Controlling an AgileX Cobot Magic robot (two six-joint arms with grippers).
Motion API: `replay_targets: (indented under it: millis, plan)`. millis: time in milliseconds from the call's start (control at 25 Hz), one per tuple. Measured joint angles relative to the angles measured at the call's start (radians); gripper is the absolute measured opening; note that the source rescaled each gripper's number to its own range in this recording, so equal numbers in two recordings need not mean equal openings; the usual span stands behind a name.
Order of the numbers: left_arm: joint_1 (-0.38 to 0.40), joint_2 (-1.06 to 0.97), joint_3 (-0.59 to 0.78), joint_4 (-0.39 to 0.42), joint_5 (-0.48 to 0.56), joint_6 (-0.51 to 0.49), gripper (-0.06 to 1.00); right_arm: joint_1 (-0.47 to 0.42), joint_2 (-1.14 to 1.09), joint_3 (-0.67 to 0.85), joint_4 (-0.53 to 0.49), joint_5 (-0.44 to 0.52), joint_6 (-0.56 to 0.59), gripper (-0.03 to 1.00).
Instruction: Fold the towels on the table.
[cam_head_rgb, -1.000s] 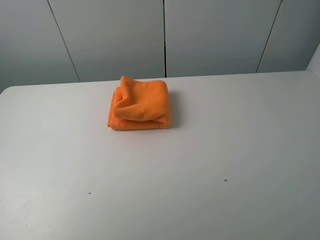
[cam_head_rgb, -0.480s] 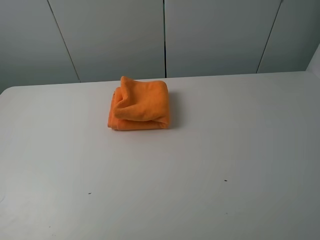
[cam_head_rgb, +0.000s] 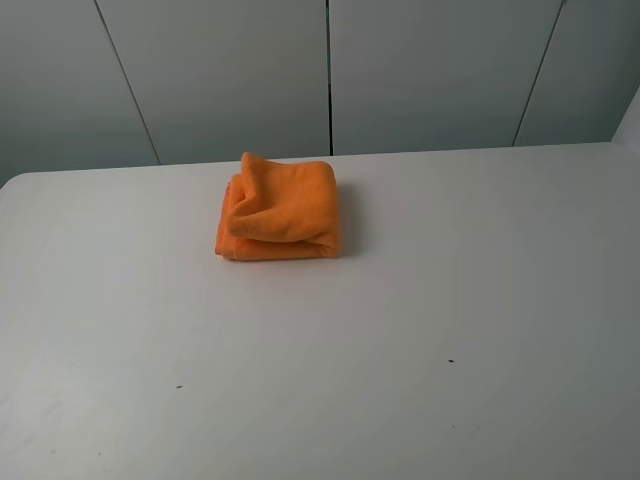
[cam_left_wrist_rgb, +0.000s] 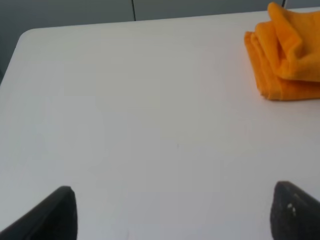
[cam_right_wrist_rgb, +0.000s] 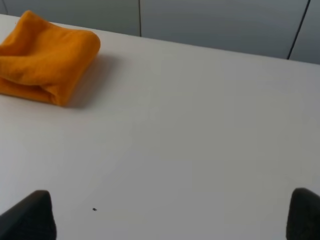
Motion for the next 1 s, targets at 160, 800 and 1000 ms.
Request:
replay_targets:
  millis: [160,800,1000]
  plan:
    - [0.0,0.0,0.021,0.004,-0.012,0.0,0.99,0.0,0.0,0.021,0.01,-0.014,-0.014,1.0]
    - [0.0,0.0,0.04,0.022,-0.044,0.0,0.99,-0.057,-0.002,0.021,0.01,-0.016,-0.033,1.0]
    - [0.0,0.0,0.04,0.022,-0.044,0.0,0.99,-0.172,-0.002,0.021,0.01,-0.016,-0.037,1.0]
